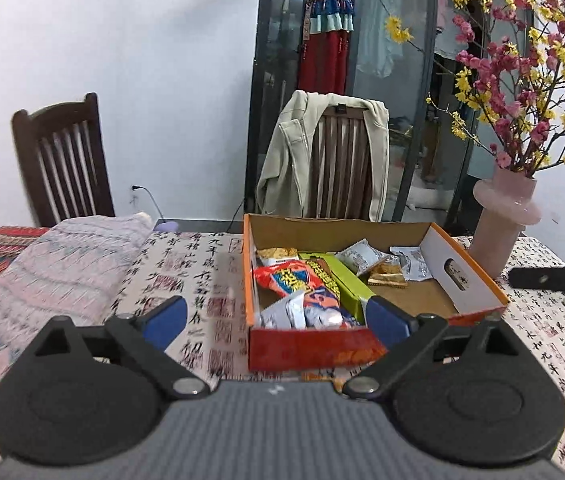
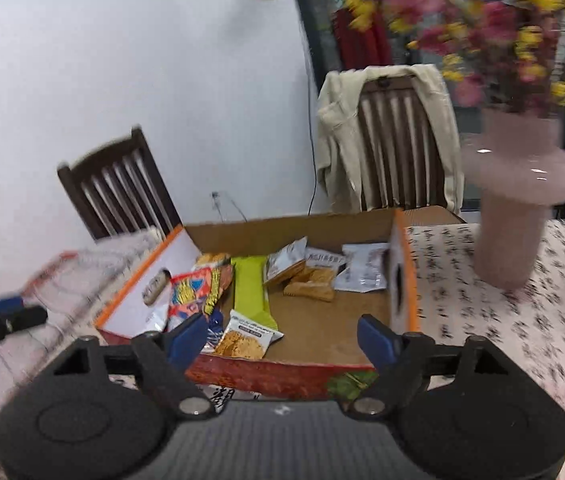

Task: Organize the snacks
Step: 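Carry both packets into the orange box and open both tools, then move both tools back over the remaining snacks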

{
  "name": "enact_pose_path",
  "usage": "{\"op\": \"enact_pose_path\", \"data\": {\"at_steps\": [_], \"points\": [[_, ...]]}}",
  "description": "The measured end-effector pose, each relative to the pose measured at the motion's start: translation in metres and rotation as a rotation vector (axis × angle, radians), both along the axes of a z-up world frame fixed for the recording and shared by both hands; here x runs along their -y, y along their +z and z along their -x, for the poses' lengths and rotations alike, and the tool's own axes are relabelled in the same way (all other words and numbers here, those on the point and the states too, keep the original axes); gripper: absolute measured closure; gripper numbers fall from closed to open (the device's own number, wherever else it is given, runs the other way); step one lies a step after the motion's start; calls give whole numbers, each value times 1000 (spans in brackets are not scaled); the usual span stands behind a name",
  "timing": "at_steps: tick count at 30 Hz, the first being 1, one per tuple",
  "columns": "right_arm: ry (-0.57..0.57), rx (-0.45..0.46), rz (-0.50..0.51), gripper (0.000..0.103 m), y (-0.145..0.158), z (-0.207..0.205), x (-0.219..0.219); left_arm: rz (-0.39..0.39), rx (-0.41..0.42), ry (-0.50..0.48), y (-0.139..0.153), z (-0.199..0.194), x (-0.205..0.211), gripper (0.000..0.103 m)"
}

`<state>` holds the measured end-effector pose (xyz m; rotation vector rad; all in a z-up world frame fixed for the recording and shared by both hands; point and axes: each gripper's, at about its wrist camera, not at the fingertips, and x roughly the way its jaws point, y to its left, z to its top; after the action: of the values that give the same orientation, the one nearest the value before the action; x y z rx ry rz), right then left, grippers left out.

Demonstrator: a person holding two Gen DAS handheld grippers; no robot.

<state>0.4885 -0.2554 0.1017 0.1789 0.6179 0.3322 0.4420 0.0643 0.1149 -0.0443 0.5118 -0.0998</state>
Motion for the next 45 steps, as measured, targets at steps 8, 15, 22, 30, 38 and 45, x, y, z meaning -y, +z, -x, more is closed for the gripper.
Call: {"op": "enact_pose_path", "data": {"at_steps": [8,15,22,30,38,45], "points": [[-25,56,-18,15,14,66,28,7,42,57,16,75,16,4],[7,110,0,9,-1,143,32,-8,81,75,3,164,34,1],[22,114,-31,6,-25,212,35,32,79,85,-26,236,48,0],[18,126,113,4,-63,287,26,-3,15,40,-56,280,64,0],[23,92,75,4,-78,331,32,-62,14,43,-51,313,72,0],[40,160,45,3,-69,355,39,-50,36,80,-48,340,77,0]]}}
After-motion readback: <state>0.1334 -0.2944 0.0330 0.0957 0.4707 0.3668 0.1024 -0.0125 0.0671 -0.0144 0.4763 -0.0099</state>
